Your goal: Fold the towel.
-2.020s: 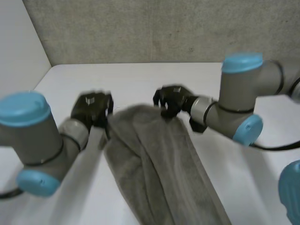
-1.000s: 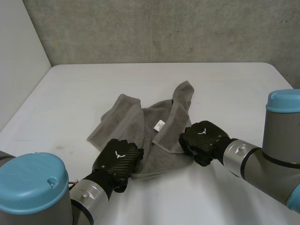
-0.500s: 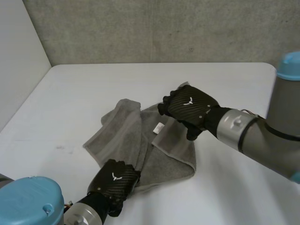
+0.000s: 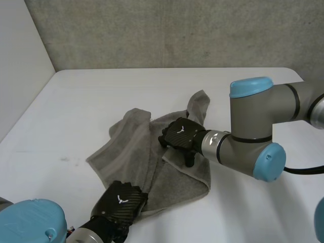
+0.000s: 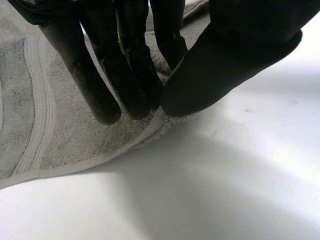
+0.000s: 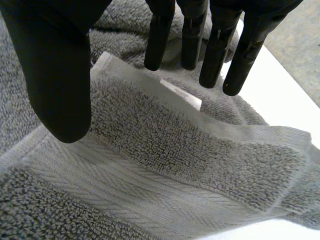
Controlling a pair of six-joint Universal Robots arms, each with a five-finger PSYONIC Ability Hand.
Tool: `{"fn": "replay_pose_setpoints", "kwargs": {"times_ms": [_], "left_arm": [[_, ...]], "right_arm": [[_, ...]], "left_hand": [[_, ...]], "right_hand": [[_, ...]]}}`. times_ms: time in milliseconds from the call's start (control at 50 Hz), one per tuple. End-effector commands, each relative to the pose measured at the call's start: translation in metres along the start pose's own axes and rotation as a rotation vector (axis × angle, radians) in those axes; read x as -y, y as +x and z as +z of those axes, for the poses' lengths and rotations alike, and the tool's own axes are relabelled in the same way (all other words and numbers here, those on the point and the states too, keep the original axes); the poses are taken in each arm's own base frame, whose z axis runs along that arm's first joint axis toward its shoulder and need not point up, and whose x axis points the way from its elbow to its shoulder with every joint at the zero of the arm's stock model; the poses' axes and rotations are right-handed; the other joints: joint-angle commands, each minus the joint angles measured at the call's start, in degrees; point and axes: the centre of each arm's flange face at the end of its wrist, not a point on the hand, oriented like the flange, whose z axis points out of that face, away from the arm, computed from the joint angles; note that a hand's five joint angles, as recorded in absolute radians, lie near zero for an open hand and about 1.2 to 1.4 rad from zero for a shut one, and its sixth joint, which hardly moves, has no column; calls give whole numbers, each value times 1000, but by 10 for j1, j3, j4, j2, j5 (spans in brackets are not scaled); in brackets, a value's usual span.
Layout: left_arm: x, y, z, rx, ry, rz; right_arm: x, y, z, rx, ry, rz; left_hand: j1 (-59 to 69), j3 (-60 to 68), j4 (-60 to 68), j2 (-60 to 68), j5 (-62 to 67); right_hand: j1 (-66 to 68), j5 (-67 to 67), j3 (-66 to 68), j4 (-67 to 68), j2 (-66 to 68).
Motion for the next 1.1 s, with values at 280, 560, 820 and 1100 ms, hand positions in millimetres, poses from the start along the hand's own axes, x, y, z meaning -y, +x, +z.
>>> {"fn": "replay_pose_setpoints", "kwargs": {"times_ms": [280,560,820,1100], "left_arm": [[0,-3,2,8,-1,-6],[0,-7,4,21,-4,-14],[1,-7,4,19,-2,-13],[1,-7,4,20,-2,-15]], "right_arm": [[-13,-10,14,30,-18,-20],[-6,-2,3,7,-7,-24],[-12,-6,2,-11,10,-63],[-6,-4,-1,-52,68,-104]], "left_hand": [[104,95,95,95,94],[90,81,81,81,80],[89,80,79,80,79],[82,73,73,73,72]], "right_hand": [[87,131,132,129,136],[168,212,213,210,217],[200,244,245,242,249],[220,264,265,262,269]]}}
